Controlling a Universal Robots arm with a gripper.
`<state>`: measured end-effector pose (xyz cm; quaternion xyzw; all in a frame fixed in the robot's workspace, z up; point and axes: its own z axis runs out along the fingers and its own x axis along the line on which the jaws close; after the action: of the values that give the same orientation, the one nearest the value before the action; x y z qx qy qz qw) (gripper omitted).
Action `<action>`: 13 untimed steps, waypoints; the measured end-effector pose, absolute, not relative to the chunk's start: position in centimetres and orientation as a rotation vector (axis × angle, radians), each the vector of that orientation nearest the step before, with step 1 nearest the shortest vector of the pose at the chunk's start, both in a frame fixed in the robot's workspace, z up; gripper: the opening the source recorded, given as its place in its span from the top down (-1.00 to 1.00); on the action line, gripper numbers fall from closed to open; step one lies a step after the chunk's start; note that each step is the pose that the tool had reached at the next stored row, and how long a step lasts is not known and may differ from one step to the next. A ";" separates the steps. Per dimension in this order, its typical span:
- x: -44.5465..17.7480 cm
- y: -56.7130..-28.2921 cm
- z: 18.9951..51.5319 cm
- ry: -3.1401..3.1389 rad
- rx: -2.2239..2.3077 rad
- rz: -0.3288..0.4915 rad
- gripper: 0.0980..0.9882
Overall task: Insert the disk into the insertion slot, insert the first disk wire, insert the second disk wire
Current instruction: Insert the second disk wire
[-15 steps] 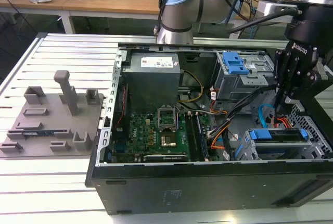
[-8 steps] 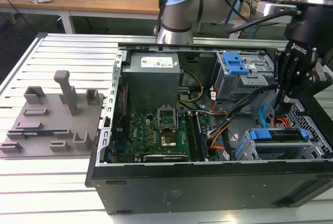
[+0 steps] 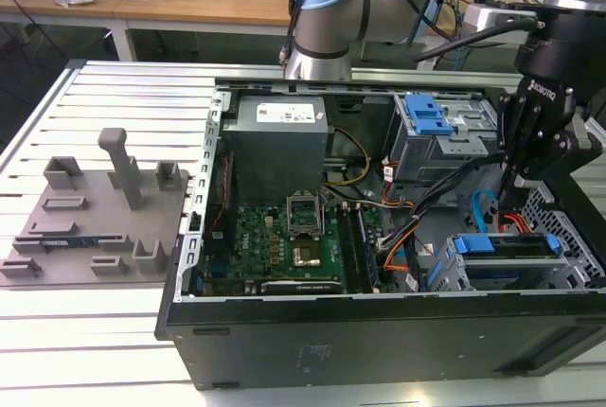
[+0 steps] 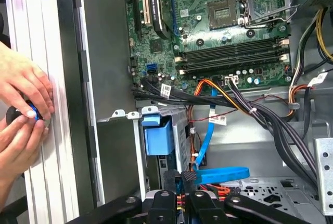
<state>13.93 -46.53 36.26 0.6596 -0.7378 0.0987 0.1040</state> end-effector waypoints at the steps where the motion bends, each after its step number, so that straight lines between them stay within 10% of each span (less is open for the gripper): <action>1: 13.9 -46.6 36.3 -2.179 1.949 0.290 0.86; 13: 13.8 -49.3 36.2 -2.289 2.039 0.168 0.86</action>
<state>13.78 -49.34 36.17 0.6637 -0.7451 0.0546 0.0355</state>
